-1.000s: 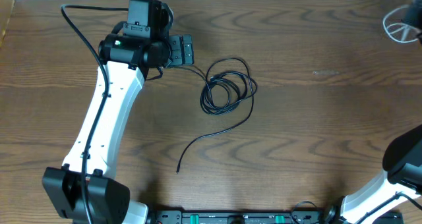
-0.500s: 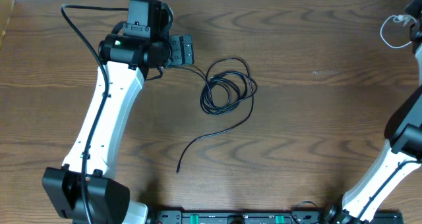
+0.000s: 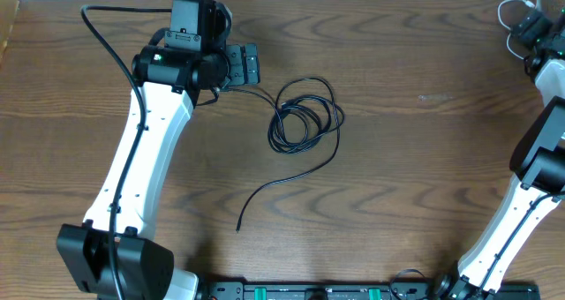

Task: Untangle cables
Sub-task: 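Release the white cable at the right back corner and withdraw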

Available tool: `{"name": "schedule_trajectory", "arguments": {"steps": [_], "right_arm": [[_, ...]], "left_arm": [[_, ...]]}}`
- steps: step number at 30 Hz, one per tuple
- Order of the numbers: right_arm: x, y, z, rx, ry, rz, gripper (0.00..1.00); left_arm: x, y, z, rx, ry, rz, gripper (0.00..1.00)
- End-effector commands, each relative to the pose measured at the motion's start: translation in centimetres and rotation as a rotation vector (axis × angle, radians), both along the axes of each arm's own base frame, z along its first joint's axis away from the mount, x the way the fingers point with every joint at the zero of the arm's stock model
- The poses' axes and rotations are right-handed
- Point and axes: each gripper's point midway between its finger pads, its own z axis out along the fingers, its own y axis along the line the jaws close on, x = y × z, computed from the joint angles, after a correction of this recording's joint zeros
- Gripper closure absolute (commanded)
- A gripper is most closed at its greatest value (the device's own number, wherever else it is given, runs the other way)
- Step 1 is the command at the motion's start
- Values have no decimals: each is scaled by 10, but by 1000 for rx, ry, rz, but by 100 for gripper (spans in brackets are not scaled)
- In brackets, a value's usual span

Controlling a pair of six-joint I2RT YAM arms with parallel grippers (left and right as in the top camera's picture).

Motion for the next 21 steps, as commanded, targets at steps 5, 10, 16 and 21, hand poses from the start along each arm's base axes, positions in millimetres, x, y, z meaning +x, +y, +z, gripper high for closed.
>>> {"name": "schedule_trajectory", "arguments": {"steps": [5,10,16,21], "right_arm": [[-13,15,102,-61,-2,69,1],[-37,46,155,-65,20,195,1],[-85,119,196,104,57,433,1],[-114,182,205,261,95,613,1]], "left_arm": [[2,4,1,18,-10,-2,5],[2,4,1,18,-11,-3,2],[-2,2,3,60,-27,-84,2],[-12,4,10,82,-29,-116,2]]}}
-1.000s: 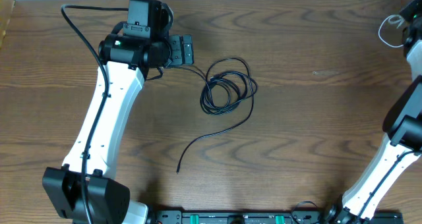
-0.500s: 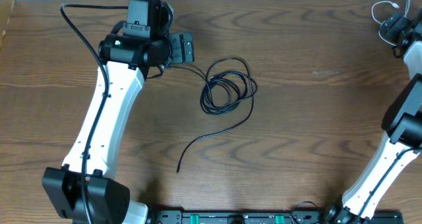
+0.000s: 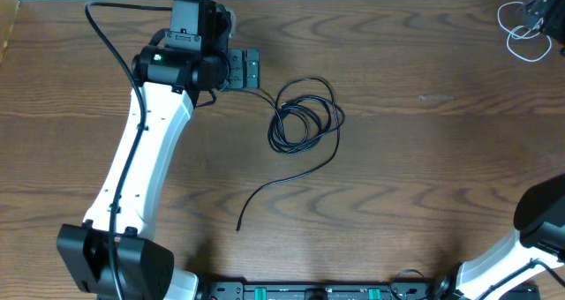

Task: Untangle cables
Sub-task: 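Release the white cable at the right back corner and withdraw, then lower the left gripper onto the black cable coil and grasp it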

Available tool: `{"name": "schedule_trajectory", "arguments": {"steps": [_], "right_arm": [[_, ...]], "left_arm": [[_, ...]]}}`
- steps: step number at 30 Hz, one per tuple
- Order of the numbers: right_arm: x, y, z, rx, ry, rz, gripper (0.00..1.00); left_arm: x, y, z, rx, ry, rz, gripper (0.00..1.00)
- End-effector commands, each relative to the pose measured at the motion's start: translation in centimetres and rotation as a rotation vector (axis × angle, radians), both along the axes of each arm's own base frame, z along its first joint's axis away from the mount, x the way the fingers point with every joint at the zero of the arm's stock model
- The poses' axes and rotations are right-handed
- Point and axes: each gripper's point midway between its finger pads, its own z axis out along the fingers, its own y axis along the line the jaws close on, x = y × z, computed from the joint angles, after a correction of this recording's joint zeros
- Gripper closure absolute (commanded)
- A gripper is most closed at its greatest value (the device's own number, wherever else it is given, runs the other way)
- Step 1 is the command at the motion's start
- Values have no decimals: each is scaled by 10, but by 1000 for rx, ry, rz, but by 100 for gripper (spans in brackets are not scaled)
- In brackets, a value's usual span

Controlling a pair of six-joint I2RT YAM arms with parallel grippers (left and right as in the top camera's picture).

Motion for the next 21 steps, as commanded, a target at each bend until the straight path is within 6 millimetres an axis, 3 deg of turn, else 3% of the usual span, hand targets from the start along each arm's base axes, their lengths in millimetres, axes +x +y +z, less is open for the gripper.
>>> {"name": "schedule_trajectory", "arguments": {"steps": [1,3,6,11,15,21], "right_arm": [[-12,61,8,119,8,201,1],[-20,78,1,143,65,230,1],[-33,122,-15,171,163,321,1],[-39,160,-37,105,251,379,1],[-44,174,-51,57,301,397,1],[-52,178,-68,67,349,404,1]], "left_arm": [[-9,4,13,30,-27,-42,2],[-14,5,11,33,-7,-43,2],[-27,3,1,21,63,-58,2],[-34,-5,-7,-9,103,-100,2],[-38,-5,-19,1,134,-118,3],[-53,-32,-32,-110,189,-255,9]]}}
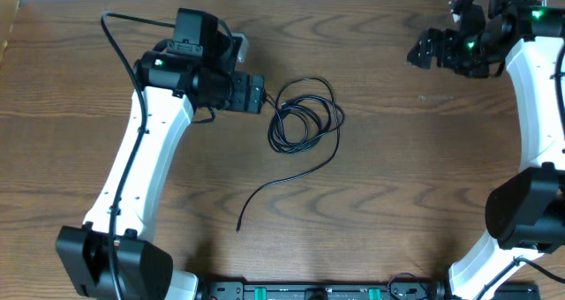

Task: Untangle cables
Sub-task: 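Lower the left gripper onto the black cable coil and grasp it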

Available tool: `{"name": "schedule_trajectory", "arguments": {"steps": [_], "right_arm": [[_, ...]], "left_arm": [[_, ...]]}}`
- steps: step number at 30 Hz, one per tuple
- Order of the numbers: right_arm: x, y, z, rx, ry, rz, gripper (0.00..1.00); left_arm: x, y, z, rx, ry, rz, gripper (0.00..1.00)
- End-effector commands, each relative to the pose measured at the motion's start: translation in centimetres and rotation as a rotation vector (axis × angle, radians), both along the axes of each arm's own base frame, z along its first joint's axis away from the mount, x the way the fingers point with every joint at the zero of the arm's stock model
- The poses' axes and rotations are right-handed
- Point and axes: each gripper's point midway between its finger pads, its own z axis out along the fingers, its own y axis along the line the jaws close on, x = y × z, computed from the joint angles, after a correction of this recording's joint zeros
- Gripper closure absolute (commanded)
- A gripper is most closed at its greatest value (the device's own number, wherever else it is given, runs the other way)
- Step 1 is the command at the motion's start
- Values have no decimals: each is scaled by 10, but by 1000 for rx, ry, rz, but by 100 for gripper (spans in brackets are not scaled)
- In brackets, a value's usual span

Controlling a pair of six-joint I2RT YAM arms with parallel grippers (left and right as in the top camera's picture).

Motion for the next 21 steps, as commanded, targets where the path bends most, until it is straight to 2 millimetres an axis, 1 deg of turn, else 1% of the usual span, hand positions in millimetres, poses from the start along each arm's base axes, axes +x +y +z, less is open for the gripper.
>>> {"name": "schedule_trajectory", "arguments": {"steps": [1,4,6,11,12,14,15,17,21], "right_arm": [[-6,-4,-5,-25,13,4,1],[-8,-4,-8,-25,22,5,1],[-8,-5,-10,-35,27,1,1],[-9,-13,-15,-77,37,-16,1],[-10,-15,-16,-89,40,-20,1],[-11,-19,-19,-108,49,-27,1],[-11,-20,-21,-116,52,-29,1],[-13,-22,-24,-129,61,-34,1],[-13,-24,-31,-138,69,-37,1]], "left_arm": [[-10,-16,-10,-65,44,-81,9],[-13,-21,-17,-64,56,-94,10],[-15,-26,-20,-65,60,-105,12],[-16,-46,-27,-81,80,-104,17],[-15,-52,-30,-87,88,-97,19],[-12,-62,-38,-99,113,-75,22],[-12,-67,-44,-103,132,-61,25],[-13,-75,-53,-108,163,-43,26],[-18,-96,-77,-89,225,-36,26]]}}
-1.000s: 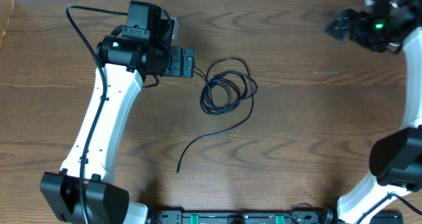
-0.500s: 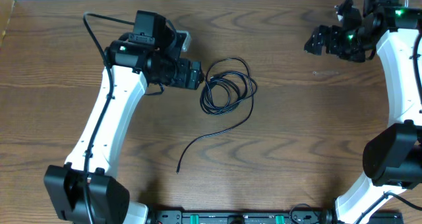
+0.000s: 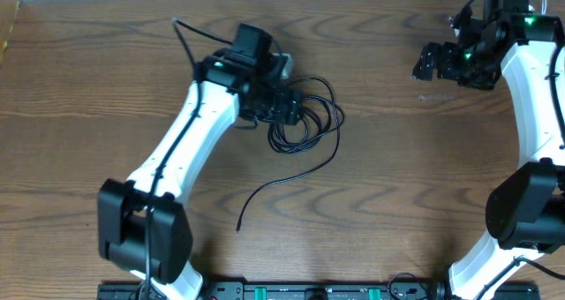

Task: Untangle cables
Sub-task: 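Lower the left gripper onto the black cable coil and grasp it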

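Note:
A black cable [image 3: 311,116] lies in a loose coil at the table's middle. Its free tail curves down to an end [image 3: 238,228] nearer the front. My left gripper [image 3: 288,111] hangs over the coil's left edge with its fingers spread on either side of the strands, open. My right gripper [image 3: 425,62] stands far to the right of the coil, near the back right. It is open and holds nothing.
The wooden table [image 3: 397,185] reaches the white back edge. A black rail with green parts [image 3: 309,291] runs along the front. The left arm's own black lead [image 3: 190,37] loops behind its wrist.
My left arm has swung right, so its gripper went from just left of the coil to over the coil's left edge. My right gripper dropped slightly toward the front. The coil looks unchanged.
At first my left gripper was well left of the coil near the back, and my right arm was in the far back right corner by a thin white cable. Then the right gripper stood further in, and the left came up to the coil, now over it.

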Available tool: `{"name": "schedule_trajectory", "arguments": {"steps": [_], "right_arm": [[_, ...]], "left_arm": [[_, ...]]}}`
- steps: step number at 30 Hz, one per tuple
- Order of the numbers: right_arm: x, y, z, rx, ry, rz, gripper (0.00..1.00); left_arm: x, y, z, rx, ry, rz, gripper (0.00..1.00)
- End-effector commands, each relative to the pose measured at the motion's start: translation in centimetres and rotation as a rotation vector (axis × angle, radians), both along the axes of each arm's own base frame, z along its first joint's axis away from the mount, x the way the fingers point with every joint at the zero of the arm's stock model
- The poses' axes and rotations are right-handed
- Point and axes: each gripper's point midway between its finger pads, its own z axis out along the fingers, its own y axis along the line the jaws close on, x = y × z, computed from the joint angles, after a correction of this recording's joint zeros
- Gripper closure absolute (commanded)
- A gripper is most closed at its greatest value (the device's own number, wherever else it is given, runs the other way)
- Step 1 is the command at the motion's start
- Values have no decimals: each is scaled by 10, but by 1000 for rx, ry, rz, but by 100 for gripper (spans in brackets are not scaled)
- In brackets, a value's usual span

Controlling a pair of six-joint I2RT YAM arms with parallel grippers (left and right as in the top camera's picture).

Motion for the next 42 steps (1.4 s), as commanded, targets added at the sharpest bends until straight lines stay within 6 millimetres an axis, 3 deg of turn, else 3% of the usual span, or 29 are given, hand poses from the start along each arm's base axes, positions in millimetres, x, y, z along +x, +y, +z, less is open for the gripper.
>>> {"name": "schedule_trajectory", "arguments": {"steps": [1,6,11,17,24,26,28,32,39,42], "right_arm": [[-1,-5,-1,-25,-9,5,1],[1,-5,-2,-25,-9,5,1],[1,-6,-2,-33,-12,3,1],[1,-8,-3,-47,-11,-1,1],[1,-8,-3,-46,-11,-1,1],[1,-7,-3,-41,-10,-3,1],[1,-5,-2,-31,-10,-4,1],[1,2,-1,7,-13,9,1],[1,12,1,43,-16,31,1],[1,21,2,58,-20,50,1]], "left_arm": [[-5,-17,-20,10,68,41,26],[5,-22,-53,89,89,140,27],[14,-35,-84,86,114,167,39],[16,-37,-115,112,156,189,54],[17,-30,-125,157,153,202,78],[19,-26,-126,180,141,209,93],[20,-25,-125,184,135,211,93],[27,-28,-102,153,86,209,93],[35,-33,0,23,-112,216,93],[29,-30,55,-48,-217,220,93]]}}
